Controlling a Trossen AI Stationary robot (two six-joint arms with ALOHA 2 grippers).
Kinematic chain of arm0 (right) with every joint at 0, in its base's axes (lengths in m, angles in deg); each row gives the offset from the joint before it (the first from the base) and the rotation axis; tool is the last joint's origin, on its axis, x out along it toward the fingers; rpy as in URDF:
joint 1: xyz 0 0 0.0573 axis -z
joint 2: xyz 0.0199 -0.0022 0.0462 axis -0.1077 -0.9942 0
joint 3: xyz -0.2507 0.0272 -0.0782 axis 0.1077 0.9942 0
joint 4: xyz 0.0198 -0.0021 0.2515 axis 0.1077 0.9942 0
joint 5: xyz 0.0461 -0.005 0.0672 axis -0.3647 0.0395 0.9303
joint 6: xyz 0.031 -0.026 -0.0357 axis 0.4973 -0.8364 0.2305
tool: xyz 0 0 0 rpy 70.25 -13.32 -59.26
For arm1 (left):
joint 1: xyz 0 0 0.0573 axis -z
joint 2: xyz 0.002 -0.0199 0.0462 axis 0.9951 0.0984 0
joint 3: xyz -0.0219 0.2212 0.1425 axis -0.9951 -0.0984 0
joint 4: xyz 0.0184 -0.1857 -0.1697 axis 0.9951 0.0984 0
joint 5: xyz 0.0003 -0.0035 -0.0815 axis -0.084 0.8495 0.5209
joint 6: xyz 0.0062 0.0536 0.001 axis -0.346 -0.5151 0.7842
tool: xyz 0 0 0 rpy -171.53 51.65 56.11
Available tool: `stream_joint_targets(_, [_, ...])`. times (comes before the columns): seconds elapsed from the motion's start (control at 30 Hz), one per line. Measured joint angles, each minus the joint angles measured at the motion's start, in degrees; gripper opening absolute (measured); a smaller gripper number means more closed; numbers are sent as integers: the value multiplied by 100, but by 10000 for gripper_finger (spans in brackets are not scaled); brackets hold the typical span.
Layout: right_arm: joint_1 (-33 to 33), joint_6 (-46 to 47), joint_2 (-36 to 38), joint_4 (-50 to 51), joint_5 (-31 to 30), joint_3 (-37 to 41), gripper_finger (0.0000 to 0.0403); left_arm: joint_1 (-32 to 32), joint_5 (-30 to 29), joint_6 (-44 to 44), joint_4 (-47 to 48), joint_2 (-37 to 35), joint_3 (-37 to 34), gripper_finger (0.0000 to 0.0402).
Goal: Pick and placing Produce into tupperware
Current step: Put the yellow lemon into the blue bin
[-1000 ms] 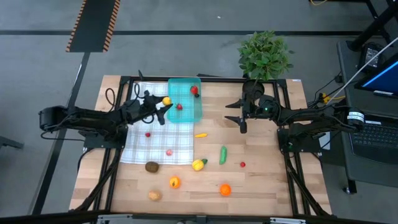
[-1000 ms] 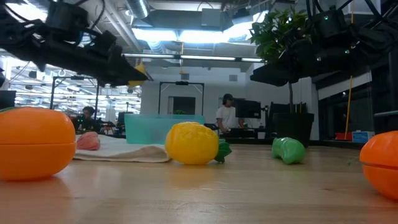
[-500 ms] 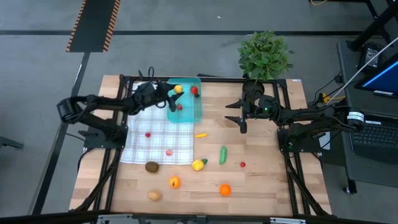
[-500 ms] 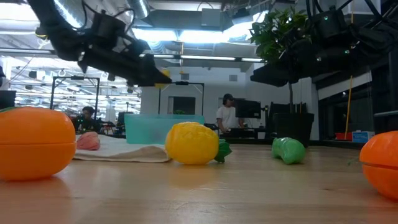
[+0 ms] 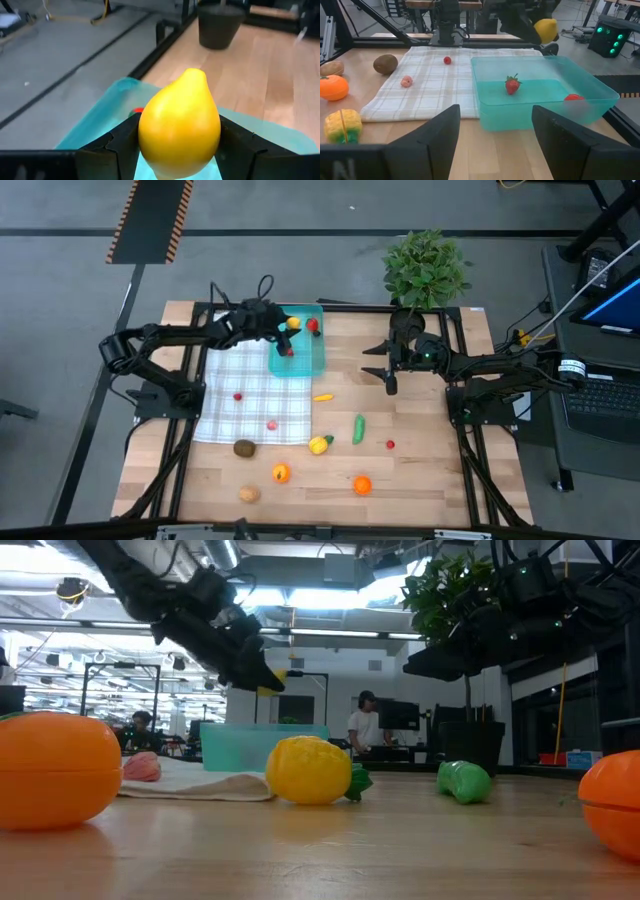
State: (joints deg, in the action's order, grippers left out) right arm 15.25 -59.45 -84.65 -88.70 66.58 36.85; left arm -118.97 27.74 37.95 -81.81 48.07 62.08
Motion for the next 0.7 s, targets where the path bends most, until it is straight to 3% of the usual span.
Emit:
stream_joint_targets(0.4, [0, 2, 0, 77, 0, 0, 249, -102, -9, -138, 2082, 73, 932, 200])
stream_joint_targets(0.7, [0, 2, 0, 77, 0, 0, 249, -189, -3, -173, 2225, 70, 1033, 200])
